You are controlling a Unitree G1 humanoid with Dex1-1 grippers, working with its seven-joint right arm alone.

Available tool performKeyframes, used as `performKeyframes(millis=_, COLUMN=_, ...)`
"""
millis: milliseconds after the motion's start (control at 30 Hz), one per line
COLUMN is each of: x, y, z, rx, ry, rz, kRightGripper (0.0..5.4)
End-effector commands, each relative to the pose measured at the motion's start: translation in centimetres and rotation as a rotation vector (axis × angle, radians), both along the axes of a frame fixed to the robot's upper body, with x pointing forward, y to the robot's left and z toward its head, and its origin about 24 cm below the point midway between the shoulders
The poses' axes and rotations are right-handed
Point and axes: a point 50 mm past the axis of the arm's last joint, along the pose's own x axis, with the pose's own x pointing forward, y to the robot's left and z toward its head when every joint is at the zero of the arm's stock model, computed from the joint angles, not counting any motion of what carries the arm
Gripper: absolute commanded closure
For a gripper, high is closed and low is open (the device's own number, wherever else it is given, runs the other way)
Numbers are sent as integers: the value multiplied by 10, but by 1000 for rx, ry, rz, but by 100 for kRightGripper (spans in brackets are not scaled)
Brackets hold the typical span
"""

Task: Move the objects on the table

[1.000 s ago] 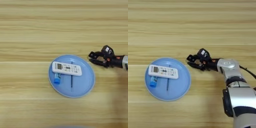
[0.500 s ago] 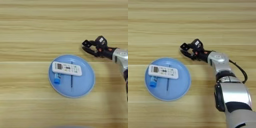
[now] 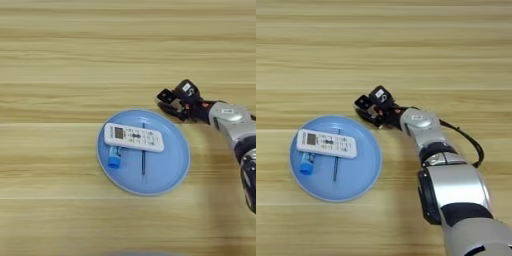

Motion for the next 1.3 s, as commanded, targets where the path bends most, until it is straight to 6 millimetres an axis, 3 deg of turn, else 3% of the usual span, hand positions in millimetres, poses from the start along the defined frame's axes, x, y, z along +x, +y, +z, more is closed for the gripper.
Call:
performKeyframes(millis=33, x=21, y=-1, z=35, rx=-42, ry=-113, rz=-19, kRightGripper=291)
performKeyframes(millis=200, x=21, y=-1, z=34, rx=-47, ry=-104, rz=-19, kRightGripper=291)
performKeyframes(millis=367, x=21, y=-2, z=35, rx=-40, ry=-97, rz=-21, kRightGripper=212)
performKeyframes(millis=1100, x=28, y=-3, z=64, rx=87, ry=-216, rz=14, kRightGripper=10)
performKeyframes(millis=1300, x=28, y=-1, z=75, rx=140, ry=-271, rz=52, kRightGripper=4)
